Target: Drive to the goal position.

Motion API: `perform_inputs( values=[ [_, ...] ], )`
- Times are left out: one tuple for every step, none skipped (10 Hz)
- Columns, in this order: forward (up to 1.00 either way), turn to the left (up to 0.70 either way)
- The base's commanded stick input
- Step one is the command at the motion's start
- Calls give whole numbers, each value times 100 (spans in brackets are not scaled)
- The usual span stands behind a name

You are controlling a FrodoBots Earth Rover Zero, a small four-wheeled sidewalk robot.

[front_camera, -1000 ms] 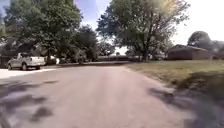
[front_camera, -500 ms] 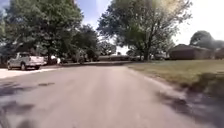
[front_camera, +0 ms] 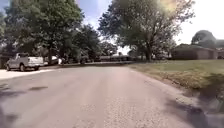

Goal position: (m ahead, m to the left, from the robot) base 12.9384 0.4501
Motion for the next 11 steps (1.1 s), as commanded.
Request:
perform_inputs(
  values=[
    [69, 3],
    [69, 3],
    [69, 3],
    [69, 3],
    [69, 3],
    [69, 3],
    [69, 3],
    [69, 3],
    [69, 3],
    [69, 3],
    [69, 3]
  ],
)
